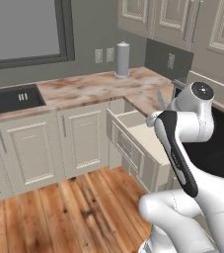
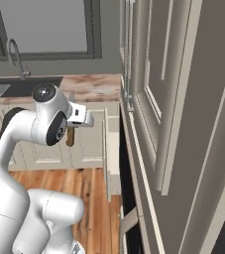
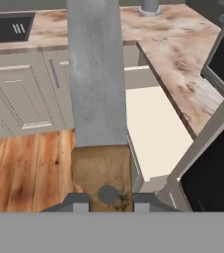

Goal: Pick up the metallic utensils from the counter and place them in the open drawer. Make sure not to pick up any wooden utensils.

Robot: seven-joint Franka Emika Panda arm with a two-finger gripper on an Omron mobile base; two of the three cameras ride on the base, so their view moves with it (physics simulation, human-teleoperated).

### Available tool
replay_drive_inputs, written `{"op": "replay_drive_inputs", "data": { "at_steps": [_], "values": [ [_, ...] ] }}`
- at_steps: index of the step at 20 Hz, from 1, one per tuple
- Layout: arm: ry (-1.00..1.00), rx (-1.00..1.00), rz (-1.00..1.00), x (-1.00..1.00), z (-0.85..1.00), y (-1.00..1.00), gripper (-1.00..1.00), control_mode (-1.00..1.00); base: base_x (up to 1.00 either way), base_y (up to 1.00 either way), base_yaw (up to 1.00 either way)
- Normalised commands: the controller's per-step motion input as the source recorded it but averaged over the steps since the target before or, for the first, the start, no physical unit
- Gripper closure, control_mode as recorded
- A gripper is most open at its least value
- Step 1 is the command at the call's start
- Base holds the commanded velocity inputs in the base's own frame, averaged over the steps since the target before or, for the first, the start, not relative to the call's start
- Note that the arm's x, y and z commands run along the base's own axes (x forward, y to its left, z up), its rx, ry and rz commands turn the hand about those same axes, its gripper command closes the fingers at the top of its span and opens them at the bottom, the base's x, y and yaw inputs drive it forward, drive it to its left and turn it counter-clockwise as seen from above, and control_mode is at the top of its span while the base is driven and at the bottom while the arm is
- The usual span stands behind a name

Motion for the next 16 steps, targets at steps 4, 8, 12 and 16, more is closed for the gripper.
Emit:
{"op": "replay_drive_inputs", "data": {
  "at_steps": [4, 8, 12, 16],
  "values": [
    [0.0, 0.0, 0.0, 0.0, 0.0, 0.0, 1.0, 1.0, 0.47, -0.45, 0.0],
    [0.21, 0.0, 0.0, 0.4, -0.32, -0.37, 1.0, -1.0, 0.12, -0.12, 0.0],
    [0.32, 0.0, 0.0, 0.69, -0.45, -0.45, 1.0, -1.0, 0.0, 0.0, 0.0],
    [0.3, 0.0, 0.0, 0.73, -0.52, -0.38, 1.0, -1.0, 0.0, 0.0, 0.0]
  ]
}}
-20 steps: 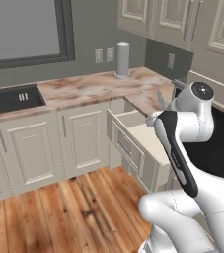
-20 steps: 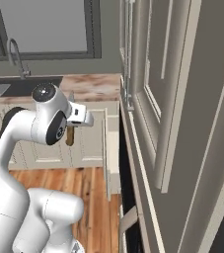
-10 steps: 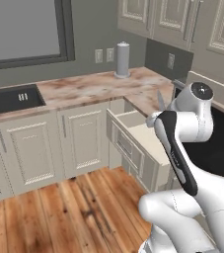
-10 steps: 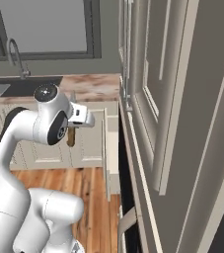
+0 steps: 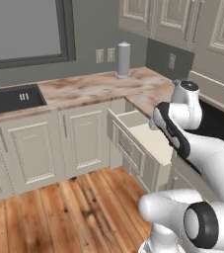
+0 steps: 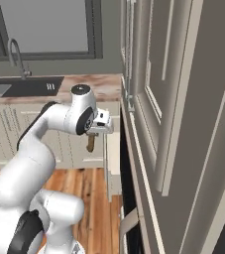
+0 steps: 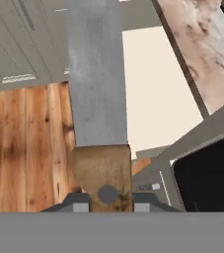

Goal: Pick up the metallic utensils from the counter and place them in the open drawer. Make sure not to pick up any wooden utensils.

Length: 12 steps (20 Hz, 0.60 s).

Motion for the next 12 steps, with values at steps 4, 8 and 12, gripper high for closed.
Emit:
{"op": "replay_drive_inputs", "data": {
  "at_steps": [4, 8, 12],
  "values": [
    [0.21, 0.0, 0.0, 0.65, -0.55, -0.23, 1.0, -1.0, 0.0, 0.0, 0.0],
    [0.11, 0.0, 0.0, 0.59, -0.53, -0.1, 1.0, -1.0, 0.0, 0.0, 0.0],
    [0.1, 0.0, 0.0, 0.61, -0.41, 0.0, 1.0, -1.0, 0.0, 0.0, 0.0]
  ]
}}
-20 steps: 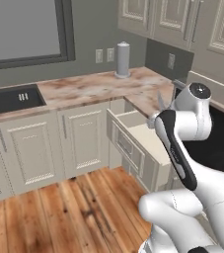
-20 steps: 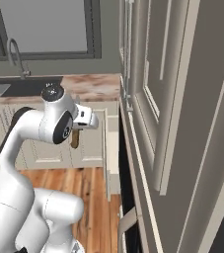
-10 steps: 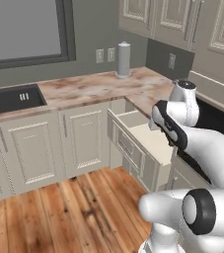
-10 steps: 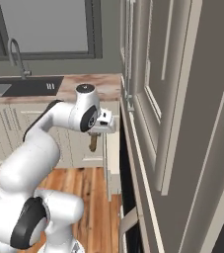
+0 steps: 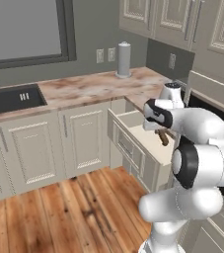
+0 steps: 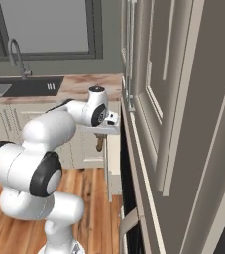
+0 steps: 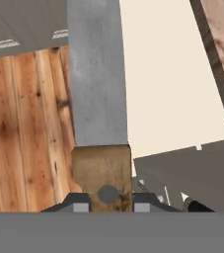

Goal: Pick up the metallic utensils from the counter and place them in the open drawer. Make sure not to pick up any wooden utensils.

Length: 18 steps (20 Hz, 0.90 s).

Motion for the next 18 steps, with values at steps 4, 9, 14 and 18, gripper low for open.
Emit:
{"op": "replay_drive_inputs", "data": {
  "at_steps": [4, 9, 14, 18],
  "values": [
    [0.1, 0.0, 0.0, 0.58, -0.32, -0.02, 1.0, -1.0, 0.0, 0.0, 0.0],
    [0.06, 0.0, 0.0, 0.65, -0.43, 0.0, 1.0, -1.0, 0.0, 0.0, 0.0],
    [0.02, 0.0, 0.0, 0.69, -0.46, 0.0, 1.0, -1.0, 0.0, 0.0, 0.0],
    [0.0, 0.0, 0.0, 0.59, -0.57, -0.07, 1.0, -1.0, 0.0, 0.0, 0.0]
  ]
}}
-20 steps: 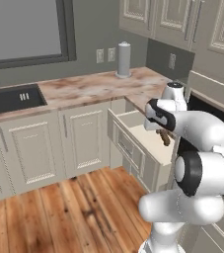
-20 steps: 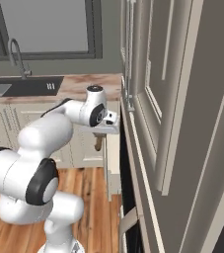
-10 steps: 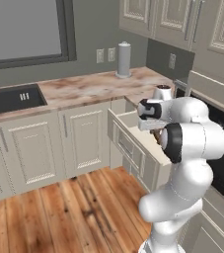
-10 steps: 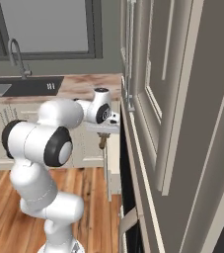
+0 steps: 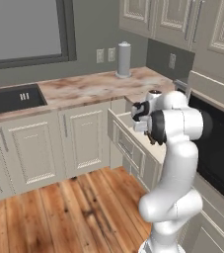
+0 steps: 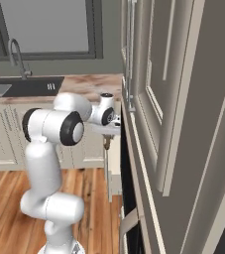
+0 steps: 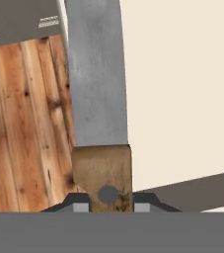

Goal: Pick up the metallic utensils from the counter and place them in the open drawer. Make sure not to pick up any wooden utensils.

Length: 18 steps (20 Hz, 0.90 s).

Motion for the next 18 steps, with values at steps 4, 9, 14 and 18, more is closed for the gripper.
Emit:
{"op": "replay_drive_inputs", "data": {
  "at_steps": [4, 9, 14, 18],
  "values": [
    [0.0, -0.01, 0.0, 0.56, -0.58, -0.05, 1.0, -1.0, 0.0, 0.0, 0.0],
    [0.0, 0.0, 0.01, 0.38, -0.5, -0.19, 1.0, -1.0, 0.0, 0.0, 0.0],
    [0.0, 0.0, 0.08, 0.31, -0.42, -0.14, 1.0, -1.0, 0.0, 0.0, 0.0],
    [0.0, -0.02, 0.09, 0.05, -0.55, 0.02, 1.0, -1.0, 0.0, 0.0, 0.0]
  ]
}}
